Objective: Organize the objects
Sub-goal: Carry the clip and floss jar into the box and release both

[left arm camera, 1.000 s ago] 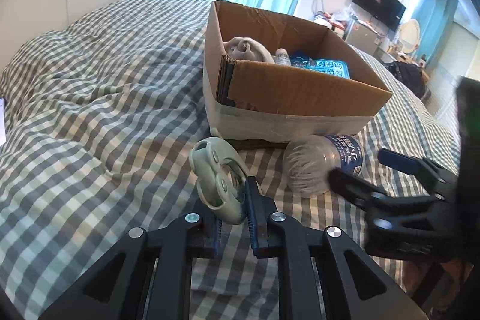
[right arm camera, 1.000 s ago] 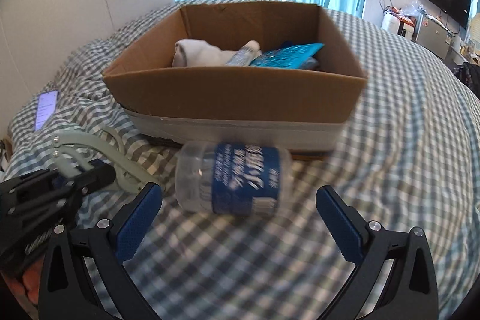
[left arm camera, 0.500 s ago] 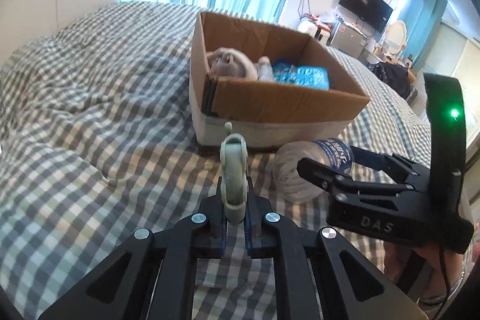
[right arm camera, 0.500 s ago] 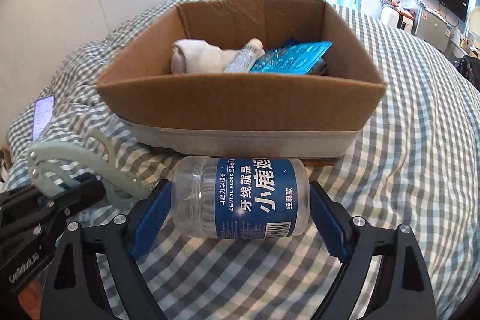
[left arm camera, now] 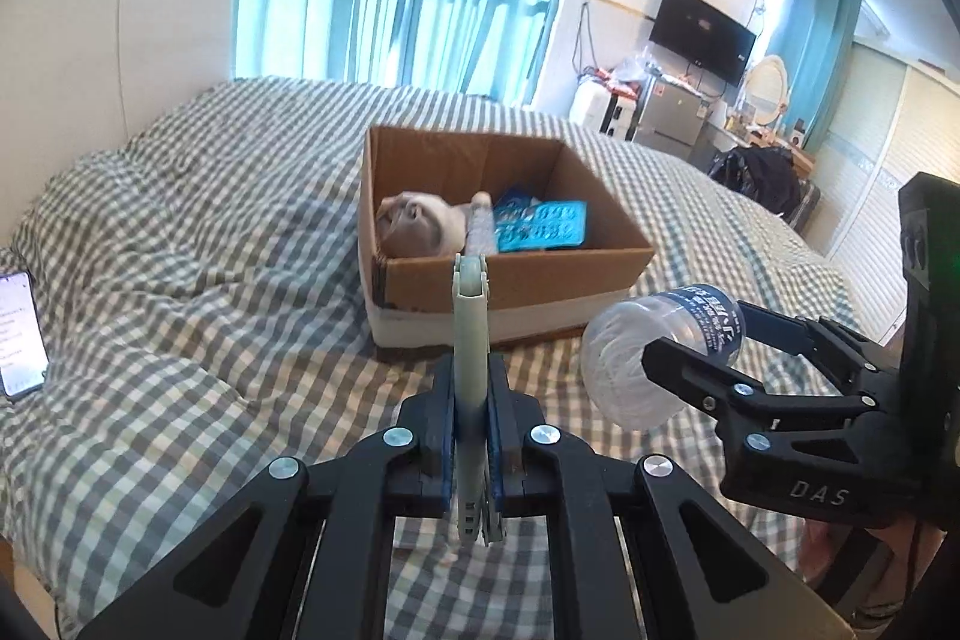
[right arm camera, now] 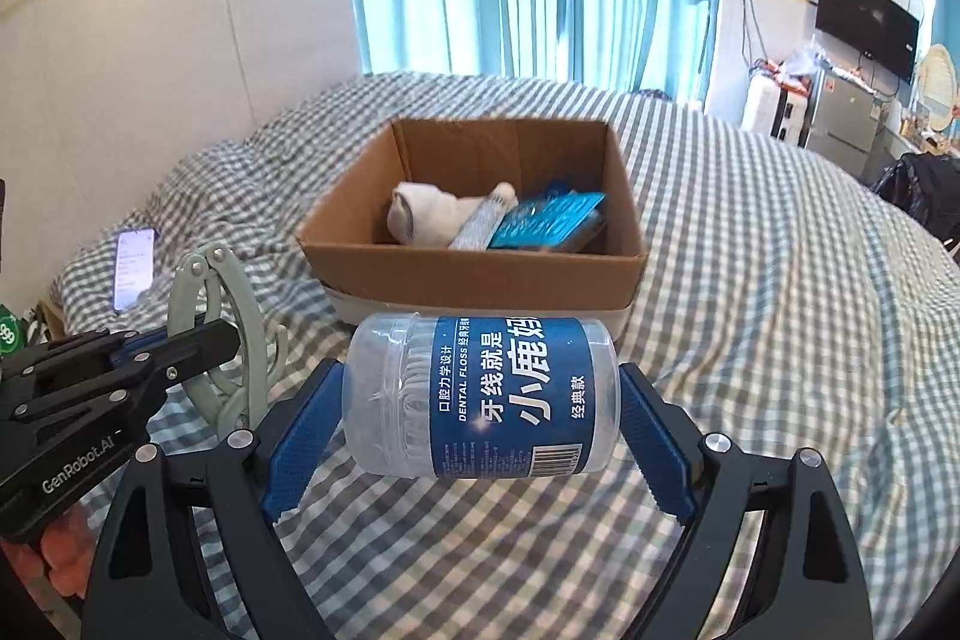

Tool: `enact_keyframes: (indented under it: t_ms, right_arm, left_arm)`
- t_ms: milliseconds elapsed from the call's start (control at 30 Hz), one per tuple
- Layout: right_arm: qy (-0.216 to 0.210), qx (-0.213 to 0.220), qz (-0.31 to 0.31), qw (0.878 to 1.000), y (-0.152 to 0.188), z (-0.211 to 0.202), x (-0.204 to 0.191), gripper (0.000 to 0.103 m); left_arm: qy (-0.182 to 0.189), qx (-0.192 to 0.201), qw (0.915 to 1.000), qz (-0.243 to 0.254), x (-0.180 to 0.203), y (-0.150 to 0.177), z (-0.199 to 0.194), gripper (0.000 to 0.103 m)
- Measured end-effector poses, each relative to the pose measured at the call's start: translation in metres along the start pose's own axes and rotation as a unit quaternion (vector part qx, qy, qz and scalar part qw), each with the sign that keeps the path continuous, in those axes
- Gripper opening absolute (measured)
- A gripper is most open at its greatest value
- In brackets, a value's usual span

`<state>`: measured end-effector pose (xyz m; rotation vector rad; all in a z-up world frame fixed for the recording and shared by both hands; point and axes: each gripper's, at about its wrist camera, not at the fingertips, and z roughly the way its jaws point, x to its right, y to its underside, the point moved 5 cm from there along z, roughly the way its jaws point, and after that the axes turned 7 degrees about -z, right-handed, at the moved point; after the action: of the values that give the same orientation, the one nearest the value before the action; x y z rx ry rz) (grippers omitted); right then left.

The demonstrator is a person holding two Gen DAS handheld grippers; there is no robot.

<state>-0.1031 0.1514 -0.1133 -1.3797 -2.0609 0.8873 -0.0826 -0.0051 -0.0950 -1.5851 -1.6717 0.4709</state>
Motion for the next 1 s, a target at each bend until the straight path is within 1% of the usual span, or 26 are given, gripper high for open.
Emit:
enact_keyframes:
  t_ms: [267,500,733,1000]
  right_arm:
    - [0.013,0.043,-0.004,0.999,-0.011,-0.057,0.001,0.089]
    - [0.021,0.075,-0.004,0.997,-0.023,-0.095,0.009,0.089]
    - [0.027,0.09,-0.011,0.996,-0.045,-0.104,0.021,0.089]
    - [0.031,0.103,-0.015,0.994,-0.095,-0.084,0.041,0.089]
  left_arm:
    - [0.01,0.032,0.9994,0.013,0.021,-0.012,-0.035,0.008]
    - [0.016,0.053,0.9982,0.024,0.036,-0.028,-0.051,0.008]
    - [0.016,0.071,0.9967,0.036,0.048,-0.062,-0.046,0.008]
    - [0.021,0.072,0.9964,0.039,0.055,-0.115,-0.011,0.008]
